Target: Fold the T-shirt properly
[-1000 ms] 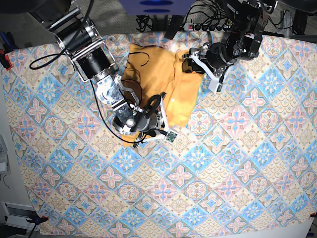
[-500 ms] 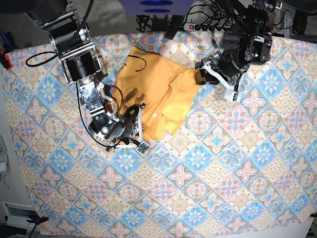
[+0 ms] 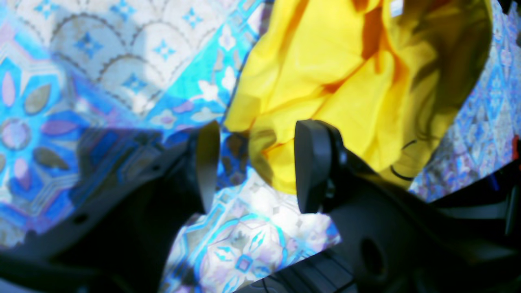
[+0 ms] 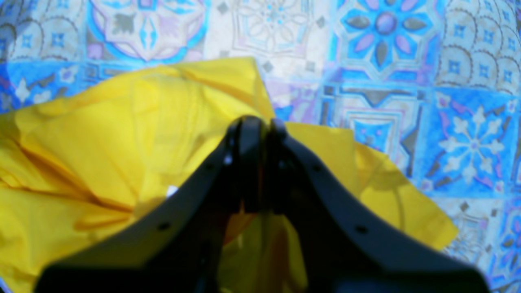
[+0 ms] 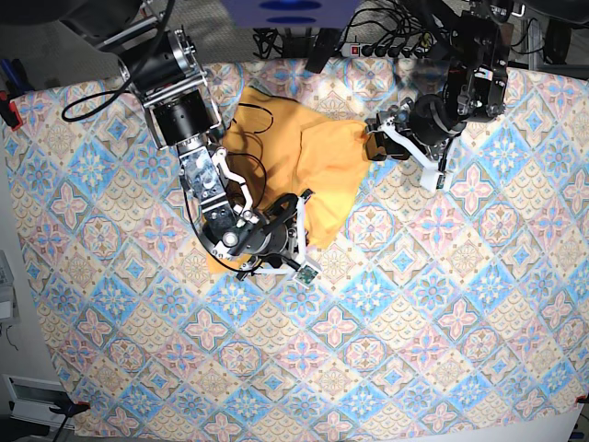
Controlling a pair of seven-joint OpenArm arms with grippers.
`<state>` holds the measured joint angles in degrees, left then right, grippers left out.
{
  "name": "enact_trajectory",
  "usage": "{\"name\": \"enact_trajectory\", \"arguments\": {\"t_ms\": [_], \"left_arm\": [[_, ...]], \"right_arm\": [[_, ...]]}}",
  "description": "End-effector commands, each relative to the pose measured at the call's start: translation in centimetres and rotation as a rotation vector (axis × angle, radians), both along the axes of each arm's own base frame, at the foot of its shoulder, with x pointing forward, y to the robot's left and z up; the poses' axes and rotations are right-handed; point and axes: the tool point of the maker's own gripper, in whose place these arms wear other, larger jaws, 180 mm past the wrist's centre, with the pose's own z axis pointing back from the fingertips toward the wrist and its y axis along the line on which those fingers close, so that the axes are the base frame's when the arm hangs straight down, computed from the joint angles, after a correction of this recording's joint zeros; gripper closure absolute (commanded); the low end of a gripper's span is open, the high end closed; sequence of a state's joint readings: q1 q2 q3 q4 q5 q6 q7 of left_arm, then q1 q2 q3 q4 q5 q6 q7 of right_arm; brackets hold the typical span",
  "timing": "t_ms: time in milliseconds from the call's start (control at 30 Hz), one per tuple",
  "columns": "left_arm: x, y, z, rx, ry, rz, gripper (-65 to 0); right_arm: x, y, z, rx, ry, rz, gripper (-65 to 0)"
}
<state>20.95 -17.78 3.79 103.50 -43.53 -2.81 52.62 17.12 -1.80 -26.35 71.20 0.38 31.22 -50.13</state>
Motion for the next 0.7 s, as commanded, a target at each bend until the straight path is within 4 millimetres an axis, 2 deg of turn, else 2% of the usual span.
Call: {"name": "enact_trajectory", "arguments": {"t_ms": [0,167,267,333,433,667], "left_arm": [[0.6,-0.1,0.9,-0.009,-0.033,-0.002,-29.0],[0.9,-0.8,2.6,-0.021,-0.08,-0.021,-29.0],[0.3,-1.3,3.6,-0.028,-0.099,-0.039,-29.0],[0.2,-1.8,4.0,-0.036,-0.106,-0.05,-29.0],[-0.3,-1.9,3.8,-0.037,-0.096,-0.054,-29.0],[-0.4,-1.9,3.7,-0.033,-0.094,-0.055,-29.7]], "right_arm": [[1.5,1.6,2.2,0.069,-0.059,0.005,-5.3],[2.1,1.7,3.8,0.101,-0.111,0.002,-5.5],[2.2,-0.3,4.9,0.064,-0.162,-0.002,-9.3],[2.2,-0.6,6.2,0.062,-0.2,0.0,-13.2],[1.8,-2.0,6.0,0.039,-0.211,-0.01,-17.0],[1.4,-5.3,5.0,0.044,-0.191,-0.126,-17.7]]}}
